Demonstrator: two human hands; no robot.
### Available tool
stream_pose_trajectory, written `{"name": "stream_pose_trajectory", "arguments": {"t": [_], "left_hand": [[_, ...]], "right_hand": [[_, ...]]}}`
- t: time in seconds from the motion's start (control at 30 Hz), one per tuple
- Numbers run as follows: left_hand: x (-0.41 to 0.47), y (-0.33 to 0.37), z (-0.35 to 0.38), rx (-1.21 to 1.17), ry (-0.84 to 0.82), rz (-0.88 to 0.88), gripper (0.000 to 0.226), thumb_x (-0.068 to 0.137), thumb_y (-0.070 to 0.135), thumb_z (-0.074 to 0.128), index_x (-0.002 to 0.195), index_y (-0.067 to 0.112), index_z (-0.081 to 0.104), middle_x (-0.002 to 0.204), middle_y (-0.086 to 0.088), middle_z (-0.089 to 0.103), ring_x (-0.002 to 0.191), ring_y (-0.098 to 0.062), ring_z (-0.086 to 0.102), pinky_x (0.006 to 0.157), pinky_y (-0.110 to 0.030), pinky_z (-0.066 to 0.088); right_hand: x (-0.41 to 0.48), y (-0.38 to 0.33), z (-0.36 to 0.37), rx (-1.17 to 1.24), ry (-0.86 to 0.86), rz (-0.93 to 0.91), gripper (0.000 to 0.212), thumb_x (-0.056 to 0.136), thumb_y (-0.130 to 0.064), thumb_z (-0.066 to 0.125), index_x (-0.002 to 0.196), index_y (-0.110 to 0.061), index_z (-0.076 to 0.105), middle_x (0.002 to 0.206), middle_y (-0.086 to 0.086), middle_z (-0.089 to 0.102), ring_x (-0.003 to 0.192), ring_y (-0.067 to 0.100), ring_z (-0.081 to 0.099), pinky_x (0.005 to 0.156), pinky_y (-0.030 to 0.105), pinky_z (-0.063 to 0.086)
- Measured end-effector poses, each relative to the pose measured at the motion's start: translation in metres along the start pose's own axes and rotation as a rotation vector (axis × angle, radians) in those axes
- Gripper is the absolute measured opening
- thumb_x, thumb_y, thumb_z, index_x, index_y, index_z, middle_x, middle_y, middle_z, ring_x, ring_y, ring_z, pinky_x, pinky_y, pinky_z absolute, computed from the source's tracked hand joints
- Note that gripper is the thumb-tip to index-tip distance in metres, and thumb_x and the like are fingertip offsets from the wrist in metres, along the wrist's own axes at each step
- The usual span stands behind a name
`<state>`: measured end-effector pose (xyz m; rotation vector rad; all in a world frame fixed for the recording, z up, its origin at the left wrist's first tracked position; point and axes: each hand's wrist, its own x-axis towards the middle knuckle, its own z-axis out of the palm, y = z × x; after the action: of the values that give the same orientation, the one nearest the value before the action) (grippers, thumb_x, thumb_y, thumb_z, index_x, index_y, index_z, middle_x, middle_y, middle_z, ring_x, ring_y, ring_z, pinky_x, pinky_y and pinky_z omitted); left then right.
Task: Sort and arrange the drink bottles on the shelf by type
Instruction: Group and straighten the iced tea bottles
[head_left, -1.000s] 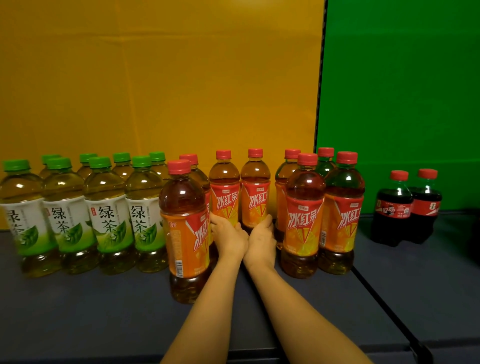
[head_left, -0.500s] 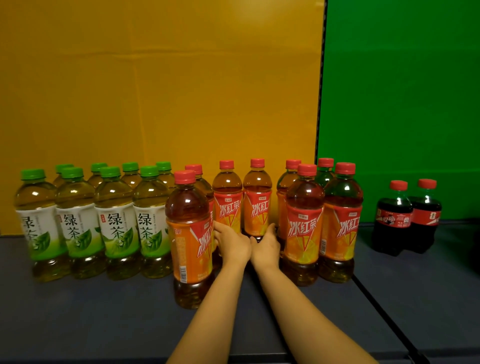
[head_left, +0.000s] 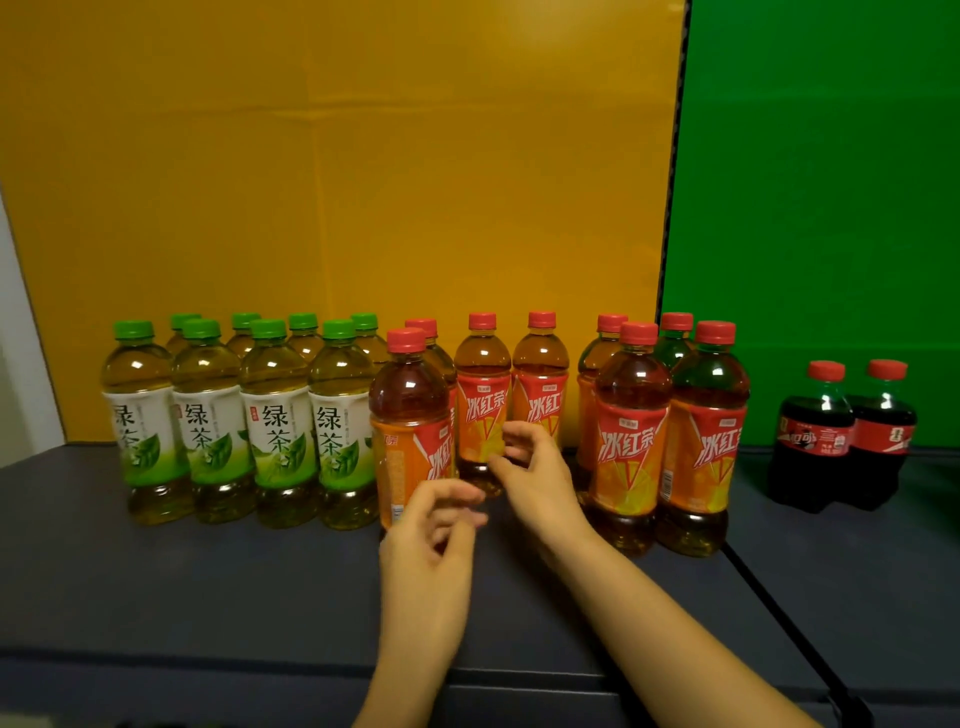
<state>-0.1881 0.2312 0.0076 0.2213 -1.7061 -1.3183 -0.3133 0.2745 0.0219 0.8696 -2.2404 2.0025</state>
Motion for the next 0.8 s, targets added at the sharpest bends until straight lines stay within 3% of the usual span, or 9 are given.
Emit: {"name": "stream_pose_trajectory", "arguments": {"t": [0.1, 0.2, 0.27, 0.37, 0.53, 0.6, 0.7, 0.8], "left_hand": [[-0.003, -0.005, -0.012, 0.338, 0.309, 0.213, 0.028, 0.075, -0.005, 0.066, 0.081, 0.017, 0.051, 0.085, 0.001, 0.054, 0.079, -0.004, 0.044, 0.069, -0.011, 0.040], [0.005, -0.014, -0.016, 0.415, 0.412, 0.179, 0.045, 0.066, 0.001, 0.075, 0.095, 0.012, 0.042, 0.097, 0.000, 0.042, 0.094, -0.007, 0.033, 0.079, -0.030, 0.039], [0.014, -0.022, -0.018, 0.430, 0.329, 0.049, 0.064, 0.059, 0.011, 0.083, 0.107, 0.006, 0.040, 0.106, -0.005, 0.042, 0.102, -0.015, 0.036, 0.088, -0.039, 0.041], [0.022, -0.029, -0.020, 0.440, 0.145, -0.076, 0.089, 0.054, 0.029, 0.087, 0.121, 0.008, 0.032, 0.123, -0.011, 0.046, 0.116, -0.025, 0.045, 0.093, -0.041, 0.044], [0.035, -0.036, -0.034, 0.535, -0.067, -0.066, 0.092, 0.061, 0.039, 0.082, 0.129, 0.014, 0.026, 0.128, -0.006, 0.051, 0.114, -0.025, 0.054, 0.088, -0.043, 0.050], [0.038, -0.037, -0.044, 0.442, -0.122, -0.066, 0.087, 0.063, 0.033, 0.083, 0.128, 0.016, 0.028, 0.126, -0.002, 0.054, 0.111, -0.020, 0.057, 0.088, -0.036, 0.051], [0.038, -0.034, -0.059, 0.296, -0.166, -0.088, 0.077, 0.067, 0.020, 0.081, 0.126, 0.020, 0.031, 0.111, 0.012, 0.054, 0.101, -0.002, 0.057, 0.075, -0.011, 0.046], [0.037, -0.034, -0.069, 0.226, -0.164, -0.084, 0.071, 0.067, 0.019, 0.080, 0.119, 0.030, 0.033, 0.105, 0.025, 0.051, 0.094, 0.010, 0.053, 0.074, -0.009, 0.046]], "right_hand": [[0.006, -0.012, 0.011, -0.007, -0.119, 0.008, 0.042, 0.086, -0.015, 0.061, 0.125, -0.015, 0.045, 0.130, 0.007, 0.049, 0.113, 0.015, 0.051, 0.093, 0.031, 0.049], [0.011, -0.018, 0.019, -0.004, -0.176, 0.001, 0.045, 0.087, -0.020, 0.060, 0.128, -0.016, 0.042, 0.132, 0.007, 0.049, 0.118, 0.017, 0.050, 0.096, 0.034, 0.048], [0.013, -0.021, 0.023, 0.006, -0.197, 0.024, 0.047, 0.088, -0.021, 0.060, 0.131, -0.015, 0.041, 0.134, 0.007, 0.049, 0.121, 0.018, 0.049, 0.099, 0.036, 0.047], [0.014, -0.021, 0.028, 0.026, -0.247, 0.034, 0.052, 0.089, -0.018, 0.058, 0.136, -0.012, 0.037, 0.135, 0.007, 0.049, 0.125, 0.018, 0.047, 0.102, 0.036, 0.044], [0.017, -0.020, 0.028, 0.139, -0.384, 0.107, 0.059, 0.089, -0.015, 0.057, 0.142, -0.012, 0.031, 0.141, 0.006, 0.045, 0.130, 0.018, 0.043, 0.107, 0.035, 0.039], [0.018, -0.018, 0.026, 0.163, -0.457, 0.136, 0.063, 0.087, -0.014, 0.060, 0.142, -0.014, 0.029, 0.139, 0.004, 0.047, 0.129, 0.017, 0.044, 0.107, 0.034, 0.039], [0.013, -0.011, 0.030, 0.100, -0.510, 0.135, 0.070, 0.082, -0.009, 0.065, 0.140, -0.016, 0.027, 0.133, 0.001, 0.048, 0.123, 0.013, 0.046, 0.102, 0.029, 0.041], [0.007, -0.001, 0.040, -0.049, -0.423, 0.071, 0.082, 0.076, -0.019, 0.074, 0.141, -0.015, 0.024, 0.139, 0.006, 0.045, 0.126, 0.019, 0.046, 0.106, 0.039, 0.040]]}}
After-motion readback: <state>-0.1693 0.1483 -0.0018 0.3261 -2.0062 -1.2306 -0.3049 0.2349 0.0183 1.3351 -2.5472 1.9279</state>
